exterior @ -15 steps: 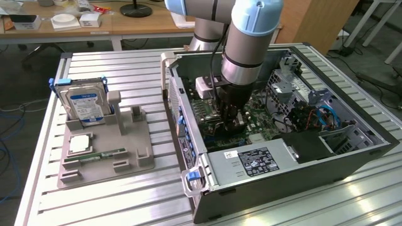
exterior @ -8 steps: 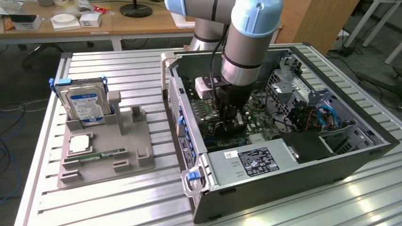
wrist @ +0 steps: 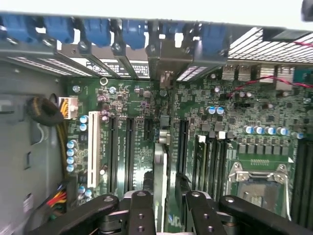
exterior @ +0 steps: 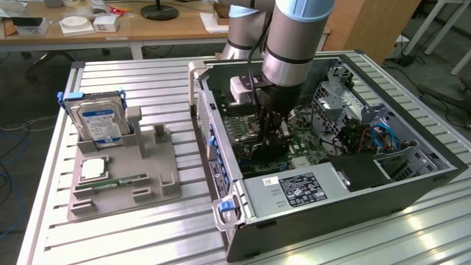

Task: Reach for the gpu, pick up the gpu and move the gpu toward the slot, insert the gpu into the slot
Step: 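Insert the gpu into the slot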

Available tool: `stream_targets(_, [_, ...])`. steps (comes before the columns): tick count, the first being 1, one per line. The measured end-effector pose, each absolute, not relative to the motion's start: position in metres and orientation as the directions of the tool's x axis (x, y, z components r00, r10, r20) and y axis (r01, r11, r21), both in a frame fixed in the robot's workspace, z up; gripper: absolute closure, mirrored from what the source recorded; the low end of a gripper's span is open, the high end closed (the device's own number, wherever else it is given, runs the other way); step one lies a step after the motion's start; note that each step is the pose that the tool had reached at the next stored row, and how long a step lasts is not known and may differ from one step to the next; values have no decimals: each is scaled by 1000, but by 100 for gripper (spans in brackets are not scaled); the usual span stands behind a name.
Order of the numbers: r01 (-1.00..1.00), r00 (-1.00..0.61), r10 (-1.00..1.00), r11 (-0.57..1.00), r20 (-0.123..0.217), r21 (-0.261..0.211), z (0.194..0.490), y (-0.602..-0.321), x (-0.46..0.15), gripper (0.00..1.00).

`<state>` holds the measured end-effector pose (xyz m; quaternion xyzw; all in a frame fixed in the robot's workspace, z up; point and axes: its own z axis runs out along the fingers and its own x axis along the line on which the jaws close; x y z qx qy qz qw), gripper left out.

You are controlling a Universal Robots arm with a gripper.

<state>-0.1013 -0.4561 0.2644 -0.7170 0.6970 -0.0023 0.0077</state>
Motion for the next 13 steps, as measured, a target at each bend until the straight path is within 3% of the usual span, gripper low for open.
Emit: stream_targets(13, [-999,28,-1000,-28,-7,-16,274,-456,-101,70])
